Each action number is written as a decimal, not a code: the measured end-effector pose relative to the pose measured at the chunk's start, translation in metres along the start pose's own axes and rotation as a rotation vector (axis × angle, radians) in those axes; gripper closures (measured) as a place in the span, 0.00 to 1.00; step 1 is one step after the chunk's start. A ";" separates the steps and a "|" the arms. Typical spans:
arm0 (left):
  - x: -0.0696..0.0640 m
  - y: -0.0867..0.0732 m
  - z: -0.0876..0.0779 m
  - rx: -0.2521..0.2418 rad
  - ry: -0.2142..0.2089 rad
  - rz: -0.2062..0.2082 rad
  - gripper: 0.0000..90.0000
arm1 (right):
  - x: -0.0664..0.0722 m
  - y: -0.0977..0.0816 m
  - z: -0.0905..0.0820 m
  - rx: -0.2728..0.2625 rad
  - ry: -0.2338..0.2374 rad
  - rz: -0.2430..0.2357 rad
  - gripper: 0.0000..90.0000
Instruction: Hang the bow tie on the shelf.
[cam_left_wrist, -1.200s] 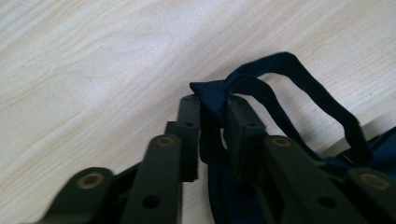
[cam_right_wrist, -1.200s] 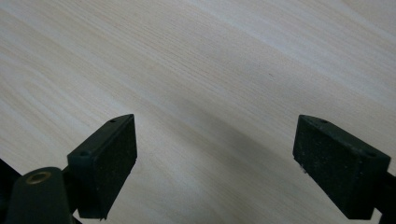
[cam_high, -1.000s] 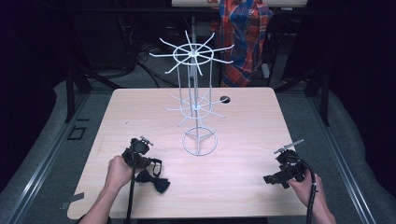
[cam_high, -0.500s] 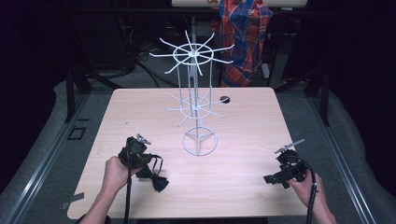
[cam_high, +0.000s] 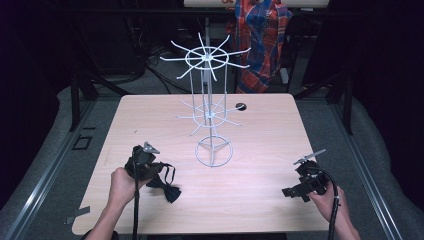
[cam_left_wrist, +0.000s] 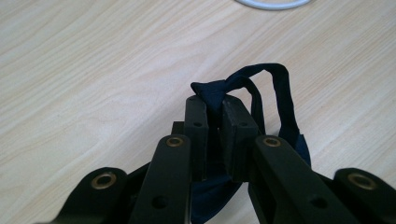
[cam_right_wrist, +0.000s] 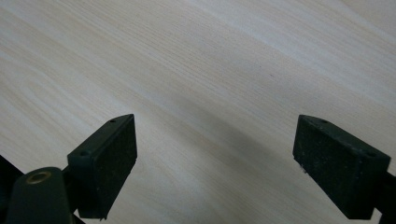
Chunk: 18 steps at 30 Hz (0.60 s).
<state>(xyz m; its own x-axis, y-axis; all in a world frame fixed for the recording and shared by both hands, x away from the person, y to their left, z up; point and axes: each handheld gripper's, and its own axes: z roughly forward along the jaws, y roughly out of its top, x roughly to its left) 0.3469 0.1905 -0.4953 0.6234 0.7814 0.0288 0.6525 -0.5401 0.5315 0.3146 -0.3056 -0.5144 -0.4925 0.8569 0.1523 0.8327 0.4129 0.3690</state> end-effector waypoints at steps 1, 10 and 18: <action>0.000 0.000 -0.001 -0.007 0.002 0.000 0.91 | 0.000 0.000 0.000 0.004 0.002 -0.003 0.15; -0.003 0.002 -0.007 -0.045 0.003 0.006 0.91 | 0.000 0.000 0.000 0.002 -0.003 -0.004 0.15; -0.002 0.003 -0.011 -0.068 0.006 -0.003 0.91 | -0.001 0.000 -0.001 0.007 -0.003 -0.009 0.15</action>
<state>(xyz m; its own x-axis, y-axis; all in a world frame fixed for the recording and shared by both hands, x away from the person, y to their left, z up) 0.3427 0.1910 -0.4843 0.6190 0.7848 0.0319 0.6235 -0.5157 0.5876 0.3147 -0.3065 -0.5136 -0.4990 0.8541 0.1464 0.8301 0.4226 0.3639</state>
